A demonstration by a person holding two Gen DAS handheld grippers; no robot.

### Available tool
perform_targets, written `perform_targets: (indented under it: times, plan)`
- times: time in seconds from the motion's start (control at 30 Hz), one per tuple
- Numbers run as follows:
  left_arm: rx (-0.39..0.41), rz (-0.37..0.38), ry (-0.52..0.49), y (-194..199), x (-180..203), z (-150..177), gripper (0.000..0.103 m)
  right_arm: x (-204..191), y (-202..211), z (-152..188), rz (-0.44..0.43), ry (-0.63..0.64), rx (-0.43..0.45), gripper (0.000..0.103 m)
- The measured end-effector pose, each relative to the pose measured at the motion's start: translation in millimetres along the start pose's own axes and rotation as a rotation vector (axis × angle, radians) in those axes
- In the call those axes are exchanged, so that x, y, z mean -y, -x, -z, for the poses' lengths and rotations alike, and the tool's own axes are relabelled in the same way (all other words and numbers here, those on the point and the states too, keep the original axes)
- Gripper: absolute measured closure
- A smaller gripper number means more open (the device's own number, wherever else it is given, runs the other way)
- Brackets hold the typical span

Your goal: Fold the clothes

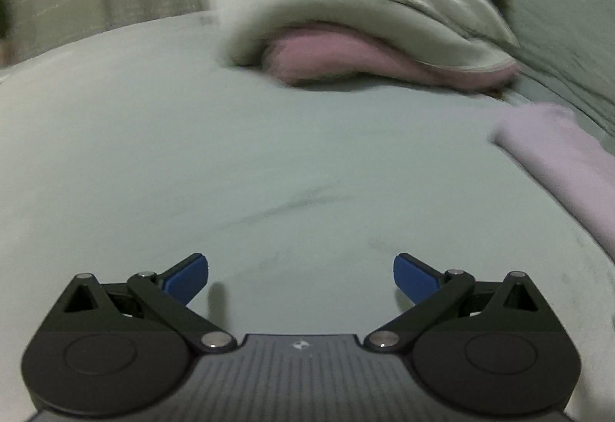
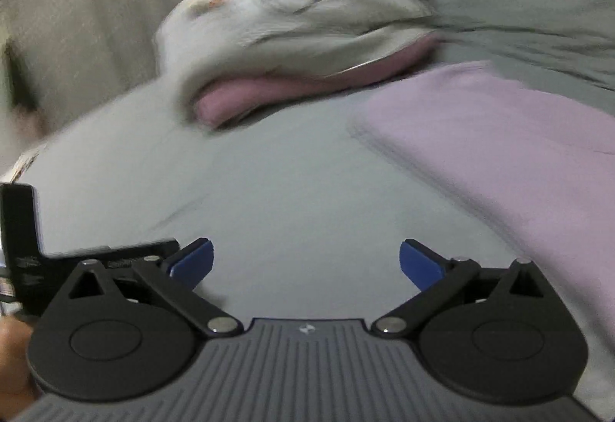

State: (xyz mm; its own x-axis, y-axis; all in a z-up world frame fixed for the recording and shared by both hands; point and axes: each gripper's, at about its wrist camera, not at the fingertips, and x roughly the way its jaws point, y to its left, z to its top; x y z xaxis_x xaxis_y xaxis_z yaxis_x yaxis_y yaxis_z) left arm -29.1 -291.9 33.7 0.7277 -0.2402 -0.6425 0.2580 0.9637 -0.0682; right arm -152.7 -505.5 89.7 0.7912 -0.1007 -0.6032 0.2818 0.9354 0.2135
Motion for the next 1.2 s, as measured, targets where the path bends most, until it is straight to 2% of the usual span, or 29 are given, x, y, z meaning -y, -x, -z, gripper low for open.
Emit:
perform_targets:
  times: [0.07,0.13,0.23,0.33,0.43,0.5,0.57,0.67,0.77,0.87,0.97,1.2]
  plan:
    - [0.007,-0.048,0.025,19.5,-35.2,3.2,0.001,-42.2,-3.3,6.4,-0.118,0.032,-0.048,0.000]
    - [0.013,-0.122,0.023,46.9,-79.8,1.0,0.001,-69.1,-2.6,12.1,-0.189,0.054,-0.076,0.000]
    - [0.054,-0.202,0.026,83.2,-129.1,1.9,0.001,-138.8,3.7,31.7,-0.349,0.187,-0.132,0.000]
    - [0.051,-0.268,0.026,115.9,-179.3,15.5,0.001,-182.6,12.8,46.1,-0.397,0.279,-0.108,0.000]
    - [0.028,-0.319,0.069,132.8,-226.0,34.8,0.001,-203.5,15.4,51.2,-0.409,0.283,-0.070,0.000]
    - [0.015,-0.344,0.111,137.5,-248.1,45.7,0.001,-216.3,10.8,55.6,-0.443,0.272,-0.100,0.000]
    - [0.002,-0.348,0.127,140.1,-259.7,54.4,0.001,-230.6,7.0,65.5,-0.424,0.280,-0.107,0.000]
    - [-0.021,-0.342,0.103,134.3,-263.2,60.3,0.001,-241.3,-5.2,74.6,-0.334,0.324,-0.075,0.000]
    - [-0.034,-0.324,0.076,121.4,-258.8,57.6,0.001,-243.1,-22.9,80.1,-0.266,0.372,-0.092,0.000]
    - [-0.028,-0.309,0.087,109.6,-259.1,53.6,0.001,-235.6,-42.5,74.4,-0.238,0.281,-0.136,0.000]
    - [-0.035,-0.304,0.103,100.6,-263.1,55.9,0.001,-236.8,-51.7,73.9,-0.202,0.244,-0.143,0.000]
    - [0.016,-0.334,0.041,84.1,-273.5,46.0,0.001,-265.2,-75.4,73.7,-0.166,0.304,-0.098,0.000]
